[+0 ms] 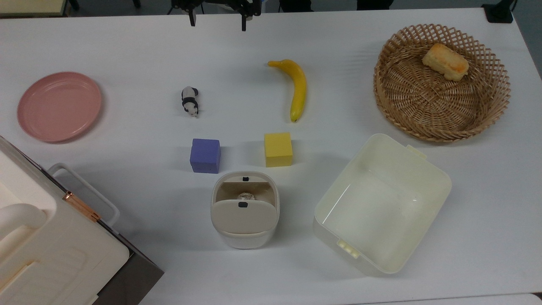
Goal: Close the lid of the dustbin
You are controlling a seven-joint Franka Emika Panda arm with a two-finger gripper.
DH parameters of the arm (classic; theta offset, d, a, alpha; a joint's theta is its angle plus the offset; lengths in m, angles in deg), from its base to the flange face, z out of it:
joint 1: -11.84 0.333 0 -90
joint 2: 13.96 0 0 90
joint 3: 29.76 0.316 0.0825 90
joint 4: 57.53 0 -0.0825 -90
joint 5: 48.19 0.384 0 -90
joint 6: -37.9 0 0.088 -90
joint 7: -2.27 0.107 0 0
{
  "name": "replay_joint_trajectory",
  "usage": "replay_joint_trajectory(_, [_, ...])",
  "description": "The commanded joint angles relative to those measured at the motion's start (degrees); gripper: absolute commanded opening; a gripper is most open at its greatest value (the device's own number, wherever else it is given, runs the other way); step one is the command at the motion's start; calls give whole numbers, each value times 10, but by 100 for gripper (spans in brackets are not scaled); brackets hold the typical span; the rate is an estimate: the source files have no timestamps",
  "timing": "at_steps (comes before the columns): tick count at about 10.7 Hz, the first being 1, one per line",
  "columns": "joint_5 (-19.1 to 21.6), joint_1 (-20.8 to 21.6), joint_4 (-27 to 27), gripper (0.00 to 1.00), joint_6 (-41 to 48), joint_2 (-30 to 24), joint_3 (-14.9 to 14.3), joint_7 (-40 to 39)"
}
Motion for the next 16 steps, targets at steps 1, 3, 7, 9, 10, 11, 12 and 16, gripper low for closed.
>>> replay_joint_trajectory(1, [8,-2,-4,100,-10,-2,6,1])
replay_joint_trajectory(3, [8,-1,-4,100,-10,-2,6,1])
replay_joint_trajectory(7, [7,0,-4,100,-11,0,6,1])
replay_joint_trajectory(9, [7,-1,-4,100,-11,1,6,-8])
replay_joint_trajectory(10, [7,-1,-3,99,-11,1,6,-8])
replay_joint_trajectory(11, [7,-2,-3,92,-11,1,6,-16])
replay_joint_trajectory(12, [8,-3,-4,79,-11,1,6,-29])
replay_joint_trajectory(16, [9,-3,-3,33,-12,2,6,-36])
